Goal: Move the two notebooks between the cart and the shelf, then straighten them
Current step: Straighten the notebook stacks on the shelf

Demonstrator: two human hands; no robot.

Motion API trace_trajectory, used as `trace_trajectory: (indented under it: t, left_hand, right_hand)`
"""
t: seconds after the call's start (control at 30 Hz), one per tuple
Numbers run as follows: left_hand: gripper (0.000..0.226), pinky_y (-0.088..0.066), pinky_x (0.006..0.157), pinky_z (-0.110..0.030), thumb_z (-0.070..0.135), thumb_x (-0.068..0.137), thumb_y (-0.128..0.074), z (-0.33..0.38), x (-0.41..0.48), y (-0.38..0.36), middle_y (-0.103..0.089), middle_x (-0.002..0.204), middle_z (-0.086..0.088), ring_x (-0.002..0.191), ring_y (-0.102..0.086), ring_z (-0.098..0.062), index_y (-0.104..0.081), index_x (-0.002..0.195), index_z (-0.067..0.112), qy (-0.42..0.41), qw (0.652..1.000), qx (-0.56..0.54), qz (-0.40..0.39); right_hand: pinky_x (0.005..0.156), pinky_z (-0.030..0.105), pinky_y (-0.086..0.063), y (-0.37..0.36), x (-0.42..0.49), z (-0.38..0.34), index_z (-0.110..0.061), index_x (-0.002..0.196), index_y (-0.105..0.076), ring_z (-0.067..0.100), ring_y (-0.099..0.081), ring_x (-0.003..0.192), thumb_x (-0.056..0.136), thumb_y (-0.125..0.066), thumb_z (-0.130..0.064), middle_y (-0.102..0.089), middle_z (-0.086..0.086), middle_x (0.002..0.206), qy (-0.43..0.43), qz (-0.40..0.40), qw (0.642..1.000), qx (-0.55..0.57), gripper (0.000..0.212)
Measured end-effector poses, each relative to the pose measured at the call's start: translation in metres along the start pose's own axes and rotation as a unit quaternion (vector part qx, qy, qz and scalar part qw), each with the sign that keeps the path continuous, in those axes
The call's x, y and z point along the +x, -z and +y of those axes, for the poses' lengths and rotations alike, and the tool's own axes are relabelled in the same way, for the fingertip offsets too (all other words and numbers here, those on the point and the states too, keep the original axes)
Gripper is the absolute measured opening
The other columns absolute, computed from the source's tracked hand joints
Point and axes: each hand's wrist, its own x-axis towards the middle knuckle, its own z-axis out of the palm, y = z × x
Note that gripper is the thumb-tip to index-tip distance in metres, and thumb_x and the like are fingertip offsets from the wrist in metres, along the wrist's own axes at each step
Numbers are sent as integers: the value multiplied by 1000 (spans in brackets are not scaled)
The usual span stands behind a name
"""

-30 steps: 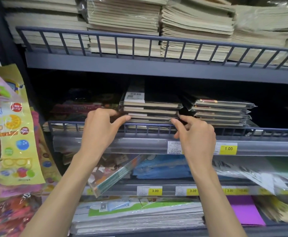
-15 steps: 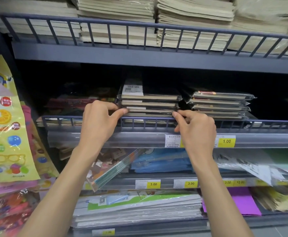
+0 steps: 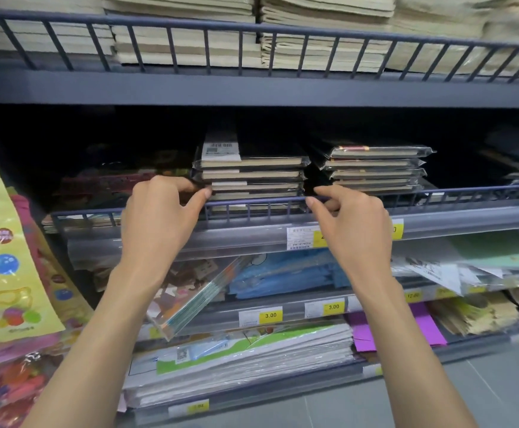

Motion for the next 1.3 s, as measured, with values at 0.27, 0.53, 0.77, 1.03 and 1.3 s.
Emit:
trace_trajectory:
  t: [0.27,0.53,0.77,1.03,1.3]
  left_hand:
    - [36,-42,62,-38,40,95,-61,18,-25,15,-71,107,-9,99,-61,-36,-69,122,17,-47,993,106,-14]
    - [32,-44,81,-36,37,96,-59,69,-43,-16,-68,121,6,117,-53,-21,-67,124,23,-64,997,0,-52]
    - [33,-37,72,-29,41,97,-57,121,-38,-57,-67,112,9,113,-52,-17,-64,126,28,-54,997,15,-50]
    - [39,-34,67,-29,54,94,-57,148,-32,-87,-68,105,12,105,-51,-12,-67,119,27,2,999,48,-16]
    - [34,-35,63,-31,53,90,-63,158,-29,-105,-63,87,7,88,-45,-13,-73,94,21,41,997,56,24]
  right_hand:
    - [74,33,-47,47,0,10,-28,130,-63,18,-56,116,97,-55,-46,-64,-5,120,48,-81,985,-147,39]
    - [79,38,-47,71,4,64,-21,130,-62,24,-51,120,95,-59,-44,-60,0,125,45,-107,984,-132,42]
    - [76,38,-48,88,22,114,-18,127,-64,26,-54,114,95,-60,-40,-62,3,119,47,-64,990,-115,39]
    - [69,39,-51,78,45,141,-20,124,-65,24,-58,105,93,-59,-49,-66,1,108,45,-20,996,-71,44]
    - [62,33,-42,64,63,149,-18,112,-73,25,-55,103,88,-56,-63,-61,4,104,20,-19,998,-47,54]
